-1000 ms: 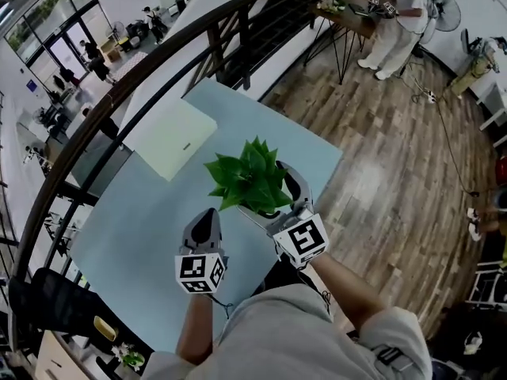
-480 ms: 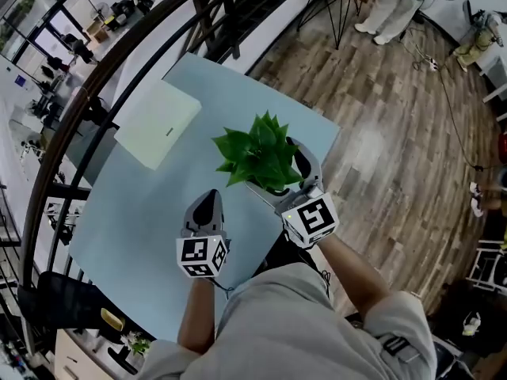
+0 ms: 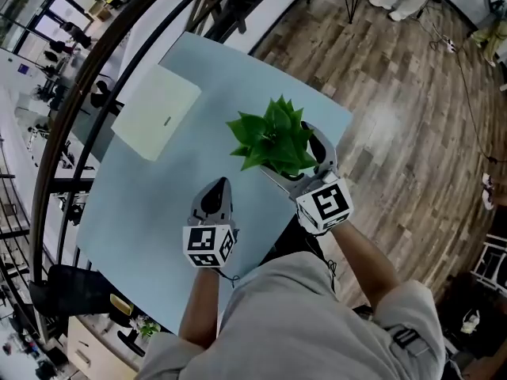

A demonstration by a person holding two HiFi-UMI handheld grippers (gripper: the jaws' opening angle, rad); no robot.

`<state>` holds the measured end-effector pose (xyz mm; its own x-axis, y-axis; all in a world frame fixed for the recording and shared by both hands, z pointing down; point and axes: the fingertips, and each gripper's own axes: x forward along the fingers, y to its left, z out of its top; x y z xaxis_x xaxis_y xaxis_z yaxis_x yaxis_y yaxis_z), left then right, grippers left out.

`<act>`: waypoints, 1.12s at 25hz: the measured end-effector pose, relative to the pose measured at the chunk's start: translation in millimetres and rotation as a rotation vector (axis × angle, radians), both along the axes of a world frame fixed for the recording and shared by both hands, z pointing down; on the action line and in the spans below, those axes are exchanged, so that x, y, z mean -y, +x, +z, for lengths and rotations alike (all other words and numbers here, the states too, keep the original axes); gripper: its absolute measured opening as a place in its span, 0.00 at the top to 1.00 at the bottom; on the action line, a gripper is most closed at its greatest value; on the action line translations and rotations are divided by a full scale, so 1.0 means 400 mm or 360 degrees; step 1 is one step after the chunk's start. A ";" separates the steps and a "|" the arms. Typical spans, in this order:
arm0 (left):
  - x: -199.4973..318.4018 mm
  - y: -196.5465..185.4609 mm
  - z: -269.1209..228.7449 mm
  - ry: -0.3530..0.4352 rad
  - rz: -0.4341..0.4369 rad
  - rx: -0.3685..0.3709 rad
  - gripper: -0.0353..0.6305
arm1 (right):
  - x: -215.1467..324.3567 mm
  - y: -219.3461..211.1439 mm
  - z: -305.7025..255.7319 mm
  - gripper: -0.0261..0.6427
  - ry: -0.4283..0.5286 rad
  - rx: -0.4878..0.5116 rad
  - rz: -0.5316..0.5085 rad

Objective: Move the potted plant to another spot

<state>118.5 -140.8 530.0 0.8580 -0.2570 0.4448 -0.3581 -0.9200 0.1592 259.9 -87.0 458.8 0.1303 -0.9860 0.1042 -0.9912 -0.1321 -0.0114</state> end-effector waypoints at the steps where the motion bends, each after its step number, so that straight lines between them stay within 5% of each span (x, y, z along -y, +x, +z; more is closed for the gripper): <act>1: -0.001 0.001 0.007 -0.0005 0.0000 0.0009 0.93 | 0.001 0.003 0.010 0.20 -0.0006 0.0006 -0.0005; 10: 0.035 0.030 0.073 -0.0041 -0.0058 0.0093 0.93 | 0.070 0.059 0.100 0.20 -0.0047 0.0075 -0.0096; 28: 0.239 0.032 0.199 -0.0159 -0.0493 0.0170 0.93 | 0.350 0.089 0.265 0.20 -0.0211 0.0042 -0.0516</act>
<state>131.2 -236.4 609.7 0.6932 -0.4487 0.5641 -0.6377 -0.7465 0.1899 295.3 -226.8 564.8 -0.1916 -0.9533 0.2334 -0.9815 0.1871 -0.0411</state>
